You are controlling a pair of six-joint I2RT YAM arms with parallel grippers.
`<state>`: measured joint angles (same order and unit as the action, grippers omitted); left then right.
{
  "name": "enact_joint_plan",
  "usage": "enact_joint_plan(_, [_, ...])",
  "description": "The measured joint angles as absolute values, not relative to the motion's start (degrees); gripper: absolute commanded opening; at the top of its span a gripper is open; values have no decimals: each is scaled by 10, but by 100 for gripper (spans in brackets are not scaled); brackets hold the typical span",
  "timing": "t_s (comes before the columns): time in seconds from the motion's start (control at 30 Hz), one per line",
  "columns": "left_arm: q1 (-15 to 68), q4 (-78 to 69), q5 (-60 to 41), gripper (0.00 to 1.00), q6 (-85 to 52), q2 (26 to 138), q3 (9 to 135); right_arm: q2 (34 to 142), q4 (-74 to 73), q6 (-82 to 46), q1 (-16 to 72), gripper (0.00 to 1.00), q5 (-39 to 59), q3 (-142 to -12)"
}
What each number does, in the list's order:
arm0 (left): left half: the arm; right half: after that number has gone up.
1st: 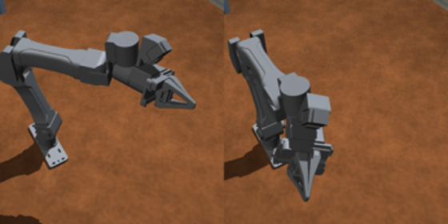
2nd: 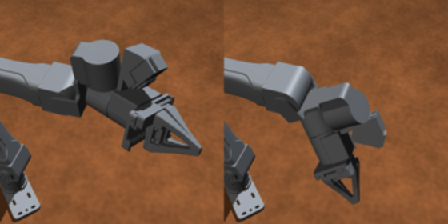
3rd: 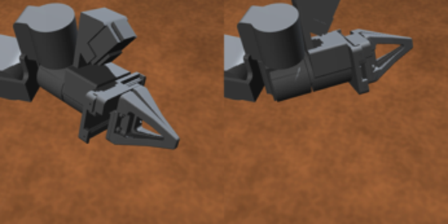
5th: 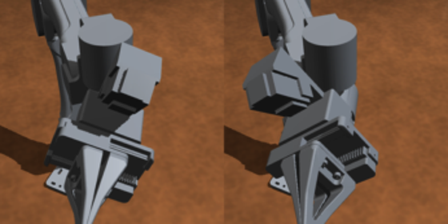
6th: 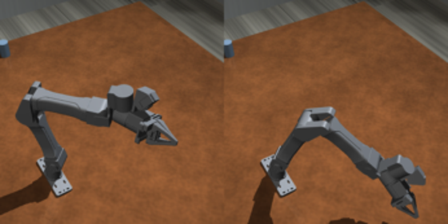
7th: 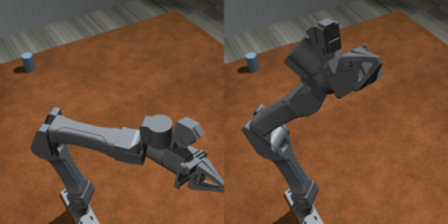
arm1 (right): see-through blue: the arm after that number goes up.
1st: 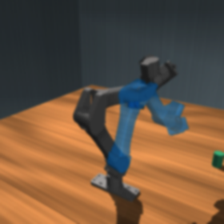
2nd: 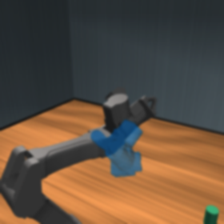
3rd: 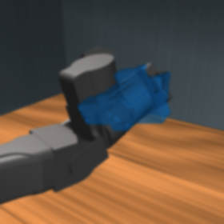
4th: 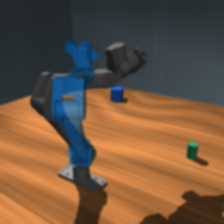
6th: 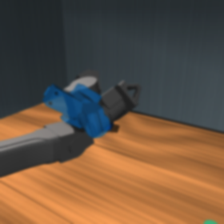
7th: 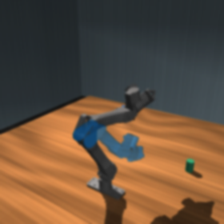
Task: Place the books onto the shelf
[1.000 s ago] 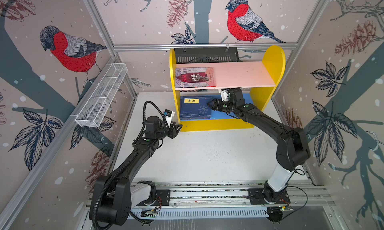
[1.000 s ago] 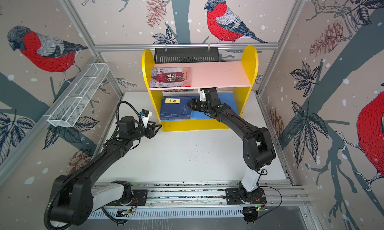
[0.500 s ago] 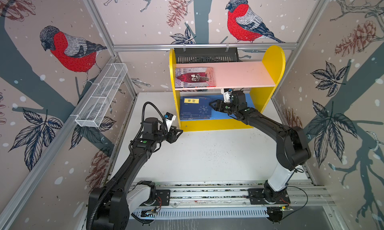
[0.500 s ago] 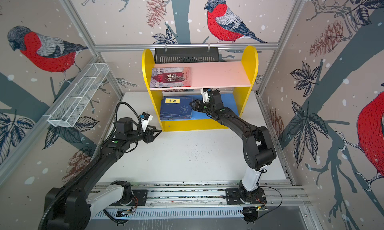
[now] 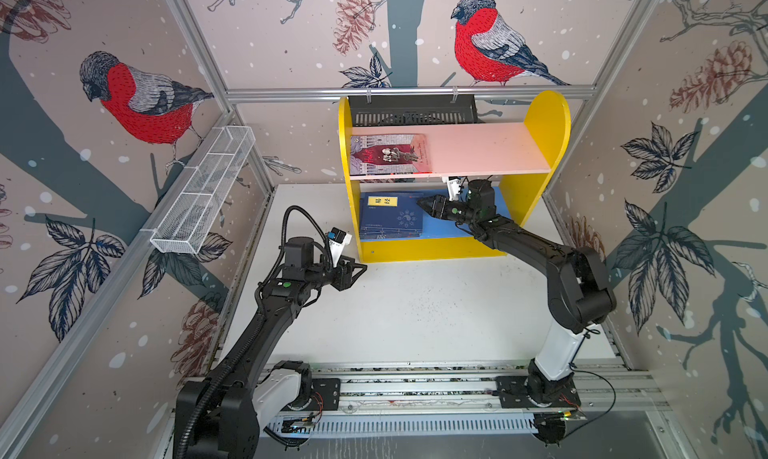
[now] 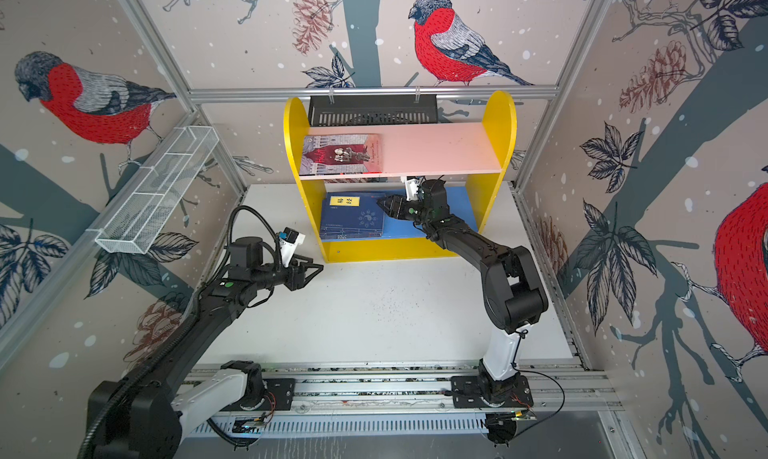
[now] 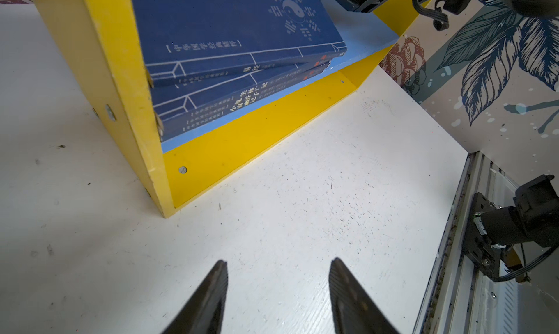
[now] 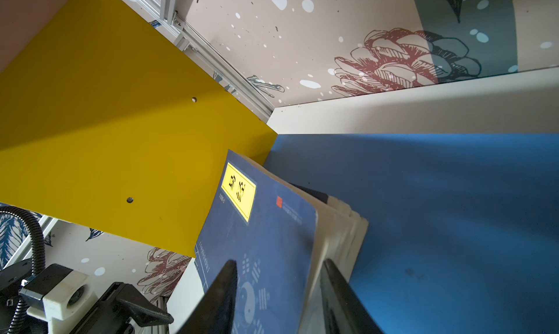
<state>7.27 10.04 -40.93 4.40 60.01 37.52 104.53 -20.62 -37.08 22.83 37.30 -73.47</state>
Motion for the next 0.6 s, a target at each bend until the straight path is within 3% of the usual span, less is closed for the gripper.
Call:
enact_joint_plan(0.37, [70,101,-419,55,34,592,367,1056,-192,-343,228,38,395,-763])
enact_joint_plan(0.6, [68,101,-418,55,34,591,367,1060,-178,-330,228,25,396,-775])
